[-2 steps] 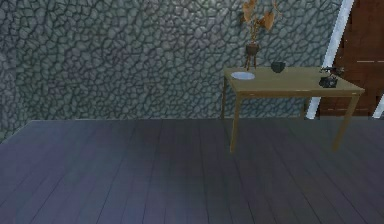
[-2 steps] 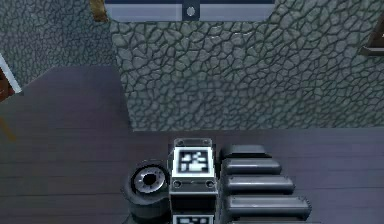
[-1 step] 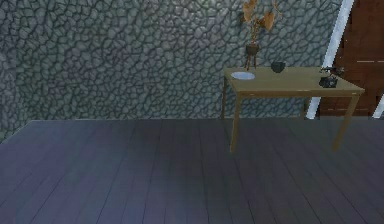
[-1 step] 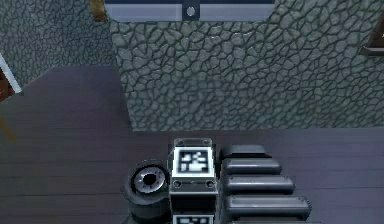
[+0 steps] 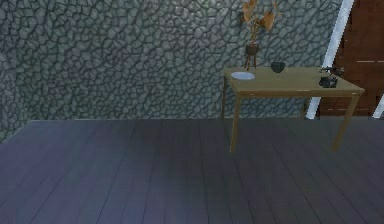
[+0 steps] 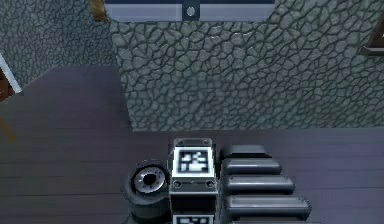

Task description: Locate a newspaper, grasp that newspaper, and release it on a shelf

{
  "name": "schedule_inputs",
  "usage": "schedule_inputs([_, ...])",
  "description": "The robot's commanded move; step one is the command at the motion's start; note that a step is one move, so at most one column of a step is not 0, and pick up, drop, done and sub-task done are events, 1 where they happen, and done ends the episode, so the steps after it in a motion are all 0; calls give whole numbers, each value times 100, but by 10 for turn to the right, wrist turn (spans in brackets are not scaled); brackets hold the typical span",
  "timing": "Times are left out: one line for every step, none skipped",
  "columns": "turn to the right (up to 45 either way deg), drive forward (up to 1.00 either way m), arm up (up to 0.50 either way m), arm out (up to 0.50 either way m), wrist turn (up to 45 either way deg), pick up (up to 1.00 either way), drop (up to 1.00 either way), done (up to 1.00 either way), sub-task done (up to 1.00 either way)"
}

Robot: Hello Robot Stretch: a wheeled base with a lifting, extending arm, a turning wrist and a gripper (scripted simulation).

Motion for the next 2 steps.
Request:
schedule_inputs([450, 0, 0, 0, 0, 0, 0, 0, 0])
schedule_inputs([450, 0, 0, 0, 0, 0, 0, 0, 0])
